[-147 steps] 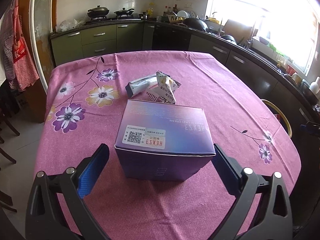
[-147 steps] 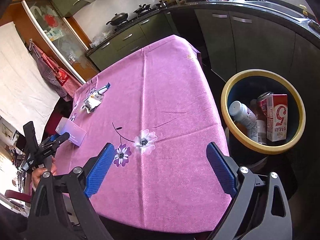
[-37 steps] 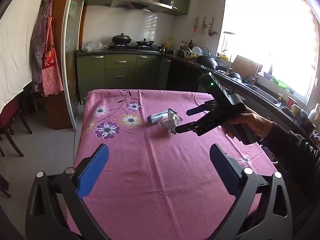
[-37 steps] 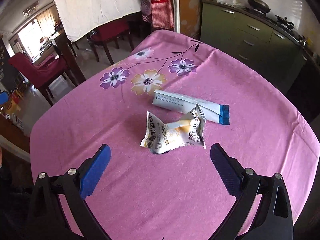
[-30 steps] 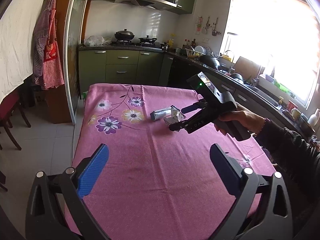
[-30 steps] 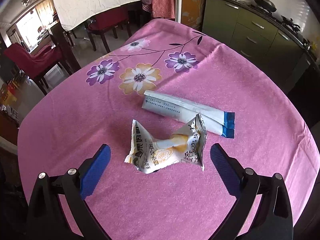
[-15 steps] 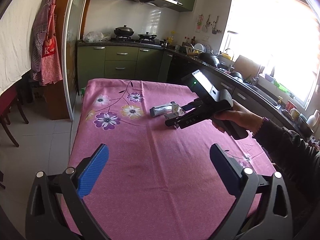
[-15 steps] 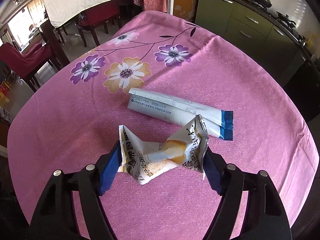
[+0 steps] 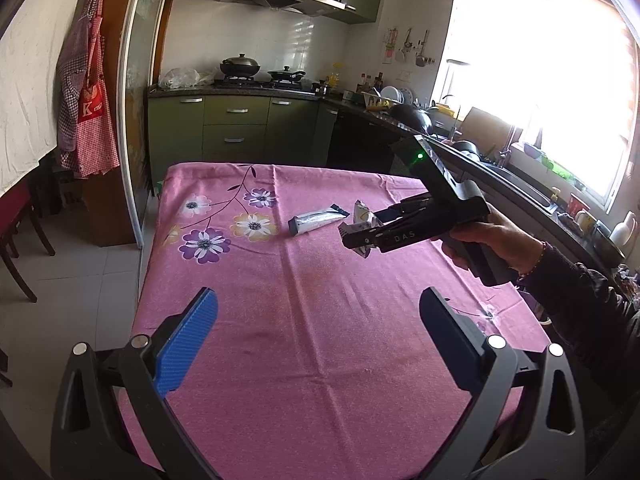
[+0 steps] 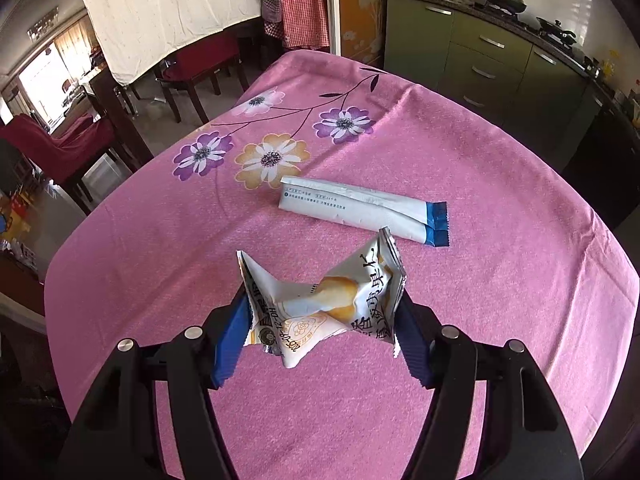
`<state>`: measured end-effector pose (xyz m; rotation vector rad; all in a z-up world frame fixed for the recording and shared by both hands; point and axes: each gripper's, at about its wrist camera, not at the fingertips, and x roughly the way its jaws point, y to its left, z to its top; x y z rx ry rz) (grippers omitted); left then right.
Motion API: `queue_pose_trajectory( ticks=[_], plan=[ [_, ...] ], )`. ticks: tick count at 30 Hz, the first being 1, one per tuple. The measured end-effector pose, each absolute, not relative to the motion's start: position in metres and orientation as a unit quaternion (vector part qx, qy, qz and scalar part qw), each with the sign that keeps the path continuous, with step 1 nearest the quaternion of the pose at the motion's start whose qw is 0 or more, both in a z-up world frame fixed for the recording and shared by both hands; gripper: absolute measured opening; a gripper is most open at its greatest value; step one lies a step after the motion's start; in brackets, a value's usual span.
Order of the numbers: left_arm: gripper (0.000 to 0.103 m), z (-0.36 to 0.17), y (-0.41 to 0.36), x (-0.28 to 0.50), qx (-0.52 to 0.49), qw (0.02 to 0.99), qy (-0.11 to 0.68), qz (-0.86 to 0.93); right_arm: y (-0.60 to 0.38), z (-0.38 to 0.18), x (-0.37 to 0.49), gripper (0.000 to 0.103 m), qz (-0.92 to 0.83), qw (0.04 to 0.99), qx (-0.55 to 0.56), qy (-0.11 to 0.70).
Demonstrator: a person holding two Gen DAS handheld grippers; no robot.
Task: Collect trash
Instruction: 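Carry the wrapper over the bin and open the right gripper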
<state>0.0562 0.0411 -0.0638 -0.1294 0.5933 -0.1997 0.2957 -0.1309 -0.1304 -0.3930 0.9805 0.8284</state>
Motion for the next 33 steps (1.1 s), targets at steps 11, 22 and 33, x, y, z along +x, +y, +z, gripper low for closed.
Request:
queue_pose_trajectory(
  ticks=[11, 22, 33],
  plan=[
    [0.096, -0.063, 0.024, 0.057, -0.055, 0.948, 0.289, -0.122, -0.239, -0.077, 0.224, 0.066, 0.338, 0.837, -0.117, 0.414],
    [0.096, -0.069, -0.013, 0.070, -0.048, 0.938, 0.298, -0.170, -0.459, -0.061, 0.165, 0.066, 0.110, 0.894, -0.039, 0.432],
    [0.096, -0.058, -0.041, 0.066, -0.012, 0.938, 0.291, -0.190, -0.577, -0.108, 0.179, 0.088, -0.038, 0.898, 0.060, 0.435]
  ],
)
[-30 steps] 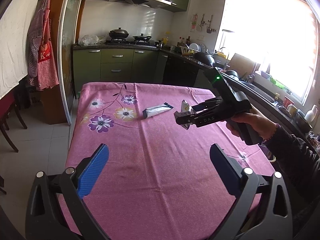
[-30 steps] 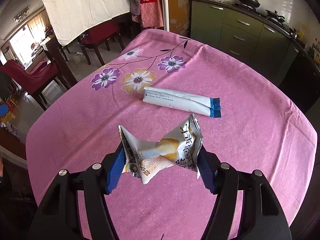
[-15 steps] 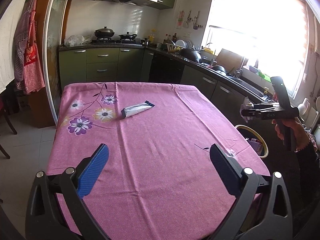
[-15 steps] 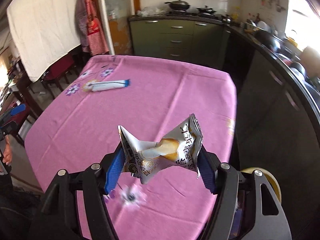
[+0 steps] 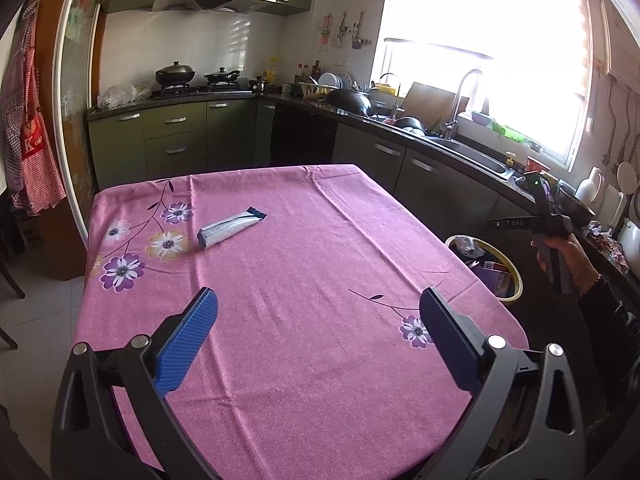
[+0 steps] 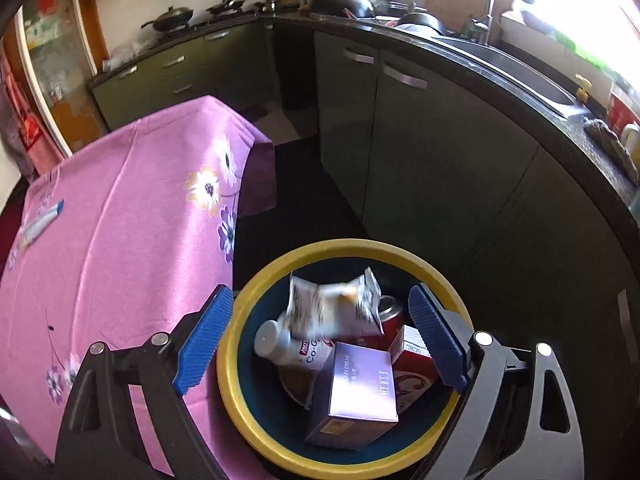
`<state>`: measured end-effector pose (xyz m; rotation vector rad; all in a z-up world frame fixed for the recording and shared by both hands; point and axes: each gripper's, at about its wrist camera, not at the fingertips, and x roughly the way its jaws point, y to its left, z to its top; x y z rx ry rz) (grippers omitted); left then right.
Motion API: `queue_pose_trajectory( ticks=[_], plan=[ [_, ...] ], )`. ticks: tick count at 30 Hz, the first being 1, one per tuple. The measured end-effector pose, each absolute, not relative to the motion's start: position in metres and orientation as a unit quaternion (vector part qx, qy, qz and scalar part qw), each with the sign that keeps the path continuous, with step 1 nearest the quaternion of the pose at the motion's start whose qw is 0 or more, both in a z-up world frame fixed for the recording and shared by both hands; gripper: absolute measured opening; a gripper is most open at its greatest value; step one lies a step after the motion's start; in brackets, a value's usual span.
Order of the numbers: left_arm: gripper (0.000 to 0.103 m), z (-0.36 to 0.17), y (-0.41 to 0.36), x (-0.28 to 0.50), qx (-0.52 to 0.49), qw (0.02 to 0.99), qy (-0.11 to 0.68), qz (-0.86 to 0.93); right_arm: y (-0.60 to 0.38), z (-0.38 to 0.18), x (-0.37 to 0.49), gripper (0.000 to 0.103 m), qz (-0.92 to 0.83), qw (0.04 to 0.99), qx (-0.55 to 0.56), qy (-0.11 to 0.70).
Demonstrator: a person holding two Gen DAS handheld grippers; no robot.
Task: Collect trash
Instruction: 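Carry the wrapper over the bin and open the right gripper, then reach the left gripper to the white-and-blue tube packet and grasp it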
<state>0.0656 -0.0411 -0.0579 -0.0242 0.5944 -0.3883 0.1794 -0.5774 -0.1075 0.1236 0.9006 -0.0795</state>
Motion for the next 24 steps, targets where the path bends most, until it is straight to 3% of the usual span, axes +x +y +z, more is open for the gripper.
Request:
queue_pose_trajectory(
  ticks=[5, 15, 24],
  plan=[
    [0.096, -0.063, -0.039, 0.075, -0.017, 0.933, 0.302, -0.195, -0.559, -0.086, 0.149, 0.089, -0.015, 0.910, 0.105, 0.401],
    [0.096, -0.077, -0.033, 0.109, 0.001, 0.921, 0.324, -0.215, -0.451, -0.086, 0.086, 0.091, 0.065, 0.917, 0.064, 0.389],
    [0.096, -0.085, -0.013, 0.200, 0.044, 0.899, 0.332, -0.282, -0.399, -0.105, 0.071, 0.091, 0.090, 0.908, 0.068, 0.403]
  ],
)
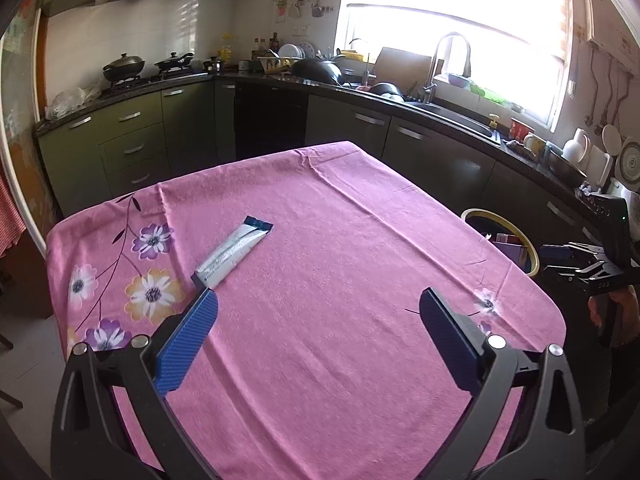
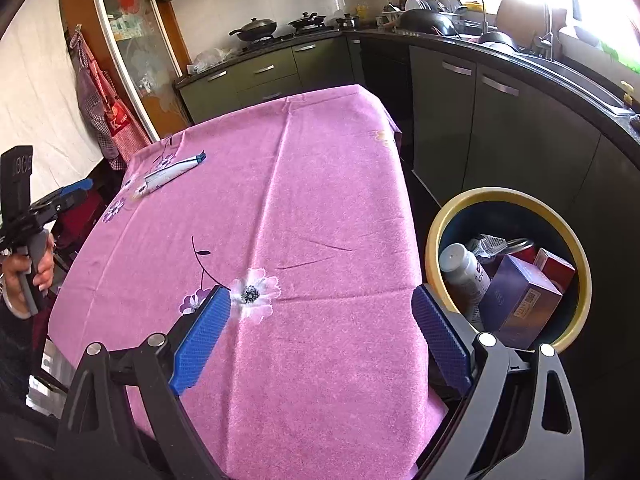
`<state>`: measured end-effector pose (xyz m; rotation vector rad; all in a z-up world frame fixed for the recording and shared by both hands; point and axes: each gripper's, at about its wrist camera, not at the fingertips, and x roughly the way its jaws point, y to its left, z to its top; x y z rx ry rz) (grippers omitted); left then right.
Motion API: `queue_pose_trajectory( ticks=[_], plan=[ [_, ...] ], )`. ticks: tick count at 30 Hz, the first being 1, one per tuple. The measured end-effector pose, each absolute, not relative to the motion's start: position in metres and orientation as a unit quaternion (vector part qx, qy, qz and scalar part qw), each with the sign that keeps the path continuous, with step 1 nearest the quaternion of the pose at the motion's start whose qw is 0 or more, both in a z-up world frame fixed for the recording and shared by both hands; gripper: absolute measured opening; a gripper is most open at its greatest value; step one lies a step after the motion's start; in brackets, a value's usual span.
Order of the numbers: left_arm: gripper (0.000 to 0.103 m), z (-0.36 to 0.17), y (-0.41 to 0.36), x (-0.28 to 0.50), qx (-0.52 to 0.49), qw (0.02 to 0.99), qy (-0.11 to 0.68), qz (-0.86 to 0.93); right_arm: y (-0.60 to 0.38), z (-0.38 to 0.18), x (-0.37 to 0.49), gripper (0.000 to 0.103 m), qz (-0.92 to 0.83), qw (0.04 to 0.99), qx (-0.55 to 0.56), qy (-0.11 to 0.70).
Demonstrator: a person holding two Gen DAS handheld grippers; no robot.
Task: Collect trash
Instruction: 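Reach the left gripper to the white-and-blue tube packet and grasp it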
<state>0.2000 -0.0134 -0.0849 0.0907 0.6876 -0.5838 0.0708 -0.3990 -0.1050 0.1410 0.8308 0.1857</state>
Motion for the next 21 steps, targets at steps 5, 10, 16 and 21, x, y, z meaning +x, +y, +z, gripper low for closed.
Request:
queue_pose_trajectory(
  ticks=[5, 10, 16, 21],
  plan=[
    [0.096, -0.103, -0.008, 0.253, 0.077, 0.893, 0.342, -0.284, -0.395, -0.102, 0.075, 0.091, 0.084, 0.911, 0.059, 0.400],
    [0.096, -0.121, -0.011, 0.299, 0.097, 0.882, 0.361, -0.288, -0.387, -0.094, 0.073, 0.091, 0.085, 0.913, 0.040, 0.397],
    [0.096, -0.140, -0.022, 0.333, 0.108, 0.862, 0.391, -0.304, -0.391, -0.085, 0.067, 0.091, 0.080, 0.917, 0.033, 0.390],
    [0.086, -0.148, -0.028, 0.343, 0.117, 0.854, 0.403, -0.307, -0.394, -0.078, 0.062, 0.092, 0.078, 0.921, 0.028, 0.381]
  ],
)
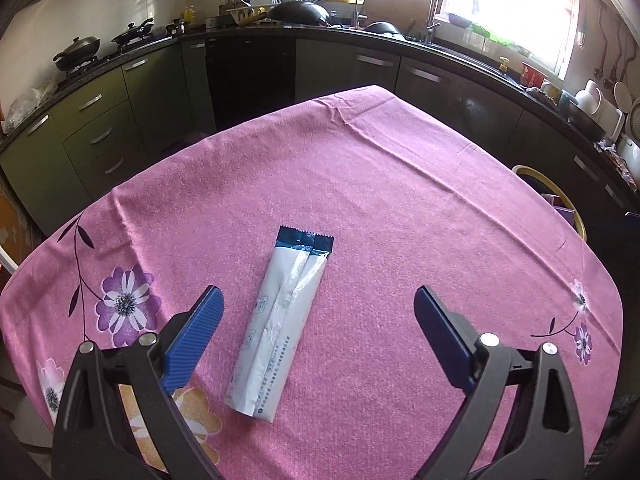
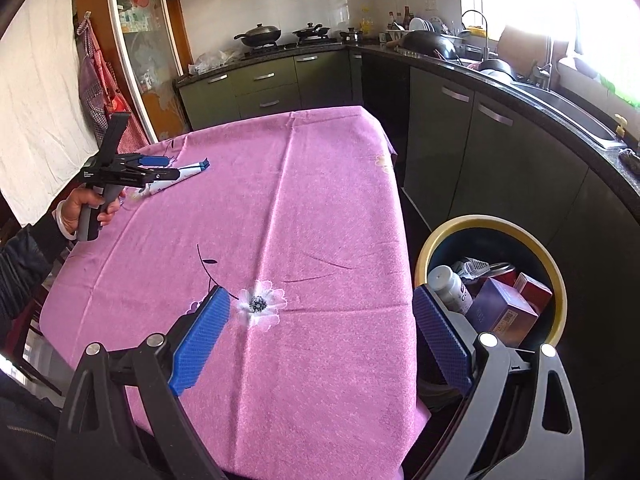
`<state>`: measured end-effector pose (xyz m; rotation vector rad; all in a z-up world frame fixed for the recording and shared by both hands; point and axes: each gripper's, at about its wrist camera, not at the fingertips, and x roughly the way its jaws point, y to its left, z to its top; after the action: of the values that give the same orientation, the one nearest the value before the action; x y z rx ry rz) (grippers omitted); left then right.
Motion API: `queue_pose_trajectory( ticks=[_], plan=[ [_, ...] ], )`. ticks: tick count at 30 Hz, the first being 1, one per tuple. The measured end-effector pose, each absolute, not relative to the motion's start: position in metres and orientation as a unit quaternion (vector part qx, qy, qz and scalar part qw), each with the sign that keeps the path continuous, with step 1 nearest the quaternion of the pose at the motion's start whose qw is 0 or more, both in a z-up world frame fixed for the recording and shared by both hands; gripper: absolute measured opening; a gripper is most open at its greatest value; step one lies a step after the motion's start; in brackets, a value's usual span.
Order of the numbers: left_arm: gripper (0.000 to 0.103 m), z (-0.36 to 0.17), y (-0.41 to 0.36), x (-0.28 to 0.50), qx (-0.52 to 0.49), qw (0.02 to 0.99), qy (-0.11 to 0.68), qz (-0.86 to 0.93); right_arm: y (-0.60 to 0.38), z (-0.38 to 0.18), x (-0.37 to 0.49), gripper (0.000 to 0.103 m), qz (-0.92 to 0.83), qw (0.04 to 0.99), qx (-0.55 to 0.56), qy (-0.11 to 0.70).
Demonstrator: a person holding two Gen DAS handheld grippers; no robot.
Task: Collect trash
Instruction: 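Reach the left gripper to the white-and-blue tube packet and grasp it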
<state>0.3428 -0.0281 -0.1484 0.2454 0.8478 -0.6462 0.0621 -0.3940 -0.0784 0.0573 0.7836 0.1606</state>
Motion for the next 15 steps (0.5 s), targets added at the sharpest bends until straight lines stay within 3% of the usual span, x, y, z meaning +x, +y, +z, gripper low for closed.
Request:
queue_pose_trajectory(
  ticks=[13, 15],
  plan=[
    [0.051, -0.166, -0.025, 0.348, 0.120, 0.848, 0.429, -0.287, -0.394, -0.074, 0.062, 0.092, 0.089, 0.922, 0.033, 0.376],
    [0.041, -0.166, -0.024, 0.345, 0.125, 0.850, 0.427, -0.282, -0.394, -0.074, 0.063, 0.092, 0.090, 0.921, 0.033, 0.377]
  ],
)
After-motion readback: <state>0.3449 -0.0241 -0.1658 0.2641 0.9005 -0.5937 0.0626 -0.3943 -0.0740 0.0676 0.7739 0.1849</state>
